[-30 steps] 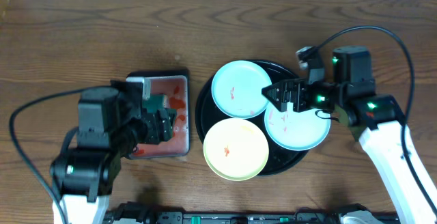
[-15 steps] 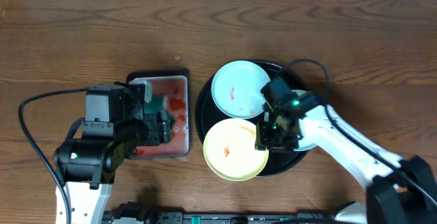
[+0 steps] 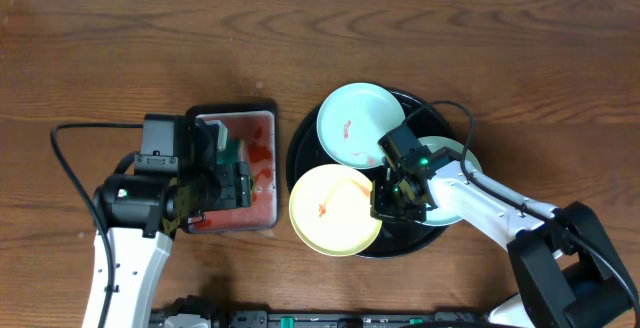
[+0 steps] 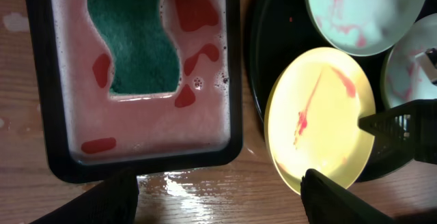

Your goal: Clean dirty plates on tray and stack at the side

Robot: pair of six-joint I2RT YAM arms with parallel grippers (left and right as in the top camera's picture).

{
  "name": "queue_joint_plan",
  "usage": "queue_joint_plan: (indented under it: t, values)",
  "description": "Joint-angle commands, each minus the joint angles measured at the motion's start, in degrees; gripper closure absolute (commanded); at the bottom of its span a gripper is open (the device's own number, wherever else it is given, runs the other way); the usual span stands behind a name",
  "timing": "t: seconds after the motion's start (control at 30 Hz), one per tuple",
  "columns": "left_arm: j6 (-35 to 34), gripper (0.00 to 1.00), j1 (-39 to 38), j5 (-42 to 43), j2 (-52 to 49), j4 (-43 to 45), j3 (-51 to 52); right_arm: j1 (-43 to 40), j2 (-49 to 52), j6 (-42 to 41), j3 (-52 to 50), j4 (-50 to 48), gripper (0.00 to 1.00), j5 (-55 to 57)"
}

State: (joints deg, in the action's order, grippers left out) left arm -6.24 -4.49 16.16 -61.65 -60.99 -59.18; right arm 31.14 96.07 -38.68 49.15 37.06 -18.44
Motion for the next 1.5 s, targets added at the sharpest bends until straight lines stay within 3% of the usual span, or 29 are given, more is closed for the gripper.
queue_joint_plan:
  t: [0.0, 0.2, 0.33, 0.5, 0.63, 0.7, 0.77, 0.8, 0.83, 0.87, 0.93, 1.0, 1.03, 1.07, 1.13, 1.17, 1.37, 1.47]
  values:
    - [-0.74, 0.23, 0.31, -1.36, -0.44, 0.0, -1.38, -1.25, -1.99, 0.17, 0.33, -0.09, 0.99, 9.01]
    - [-4.17, 0.23, 0.31, -10.84, -2.05, 0.98, -0.66, -1.07, -10.16, 9.55, 2.01, -0.74, 0.99, 20.31]
    - [-5.31, 0.23, 0.31, -10.88, -6.03, 3.19, -0.02, -0.26, -11.15, 19.8, 1.97, -2.6, 0.99, 19.04]
    - [-5.31, 0.25, 0.31, -10.91, -14.58, 3.65, -0.02, 1.14, -10.27, 25.31, 1.75, -1.79, 0.99, 20.15]
    - [-6.93, 0.29, 0.37, -14.16, -25.07, 5.9, -0.02, 1.14, -10.08, 36.41, 1.75, -4.02, 0.99, 19.91]
    - [-8.7, 0.31, 1.29, -18.01, -29.0, 8.37, -0.02, 1.11, -10.08, 36.63, 1.75, -4.92, 0.99, 19.98]
    - [-8.96, 0.31, 3.23, -15.06, -31.56, 12.0, -0.02, 1.11, -10.08, 36.63, 1.75, -5.35, 0.99, 20.15]
    - [-9.42, 0.32, 3.96, -13.42, -32.52, 13.57, 0.0, 1.11, -10.08, 36.63, 1.75, -5.38, 0.95, 20.17]
    - [-9.53, 0.32, 4.81, -9.4, -34.1, 16.57, 0.0, 1.11, -10.08, 36.61, 1.75, -5.38, 0.82, 20.17]
    - [-9.51, 0.33, 4.96, -7.67, -34.75, 17.73, 0.0, 1.11, -10.08, 36.61, 1.75, -5.38, 0.78, 20.17]
    - [-9.4, 0.43, 4.74, -5.05, -36.89, 20.83, 0.0, 1.09, -10.08, 36.61, 1.75, -5.55, 0.69, 20.17]
    - [-8.41, 0.58, 4.07, -5.97, -39.04, 22.01, 0.0, 1.09, -10.38, 35.39, 1.86, -5.51, 0.67, 20.13]
    - [-8.44, 0.74, 3.87, -7.85, -39.63, 21.66, 0.0, 1.03, -10.93, 33.2, 1.86, -5.09, 0.67, 19.67]
    - [-8.44, 0.8, 3.87, -8.92, -39.67, 21.35, 0.0, 0.83, -11.37, 31.04, 1.86, -4.55, 0.66, 18.93]
    - [-8.41, 0.81, 3.87, -11.98, -39.65, 20.76, 0.0, -0.02, -12.26, 27.02, 1.86, -3.15, 0.61, 14.47]
    - [-8.41, 0.92, 3.89, -14.08, -39.65, 19.96, -0.02, -1.09, -12.57, 23.37, 1.86, -1.66, 0.59, 8.55]
    - [-7.78, 0.93, 3.87, -14.23, -36.7, 16.13, -0.79, -2.16, -12.5, 13.88, 1.7, 7.23, 0.54, -2.73]
    - [-7.8, 0.89, 3.87, -14.01, -31.67, 14.69, -1.92, -0.39, -12.48, 11.34, 0.74, 9.64, 0.41, 1.07]
